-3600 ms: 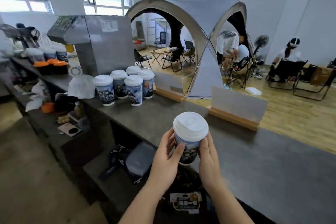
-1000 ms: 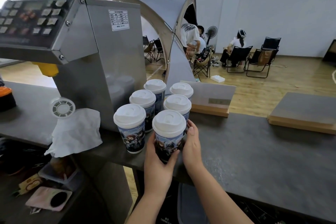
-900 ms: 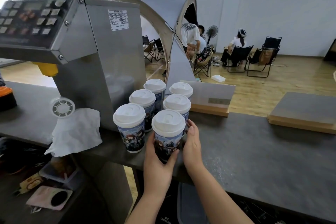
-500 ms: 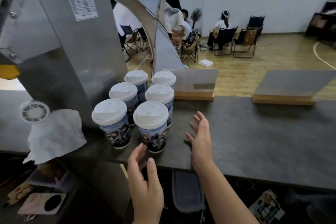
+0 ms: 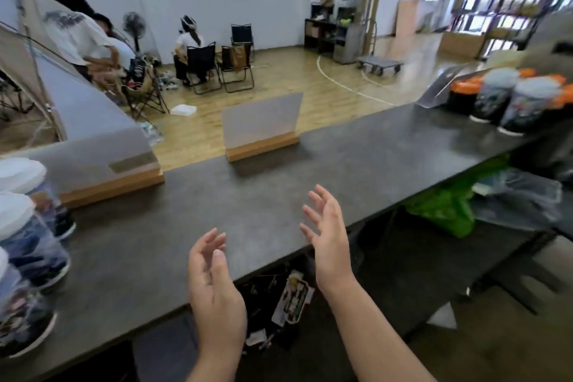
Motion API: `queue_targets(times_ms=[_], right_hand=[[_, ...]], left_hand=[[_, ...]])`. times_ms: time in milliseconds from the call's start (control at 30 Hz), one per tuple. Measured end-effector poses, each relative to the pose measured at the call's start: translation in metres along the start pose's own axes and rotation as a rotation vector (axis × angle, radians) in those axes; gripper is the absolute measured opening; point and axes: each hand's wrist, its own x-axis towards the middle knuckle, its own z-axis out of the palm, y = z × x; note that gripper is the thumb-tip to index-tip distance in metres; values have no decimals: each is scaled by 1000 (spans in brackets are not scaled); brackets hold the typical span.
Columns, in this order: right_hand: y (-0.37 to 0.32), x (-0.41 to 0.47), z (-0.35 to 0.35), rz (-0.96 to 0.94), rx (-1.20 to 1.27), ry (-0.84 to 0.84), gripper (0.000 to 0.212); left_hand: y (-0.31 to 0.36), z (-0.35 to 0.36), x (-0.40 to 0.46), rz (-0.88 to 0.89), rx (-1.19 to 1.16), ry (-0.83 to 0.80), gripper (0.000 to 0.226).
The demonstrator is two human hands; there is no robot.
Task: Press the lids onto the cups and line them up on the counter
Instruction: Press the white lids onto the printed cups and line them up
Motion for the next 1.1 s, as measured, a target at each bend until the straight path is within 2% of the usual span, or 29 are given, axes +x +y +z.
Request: queue_targets(times_ms=[167,467,567,733,900,1100], right_hand=[[-40,30,-99,-101,2,102,35],[-110,88,-316,-224,-37,375,34],[-118,103,-368,-214,-49,429,33],[-127,141,-412,-200,-102,449,33],[-141,214,-448,-196,-161,463,34],[-150,317,-495,-167,-256,487,32]], left_hand=[[14,109,-33,-131,-16,-248,35],[17,323,-109,-252,-145,-559,39],[14,378,-123,-269,-181,-603,40],[17,452,-123,-303,-210,-659,39],[13,548,-97,-315,-206,-669,40],[-2,668,-57,-422,-228,-678,33]])
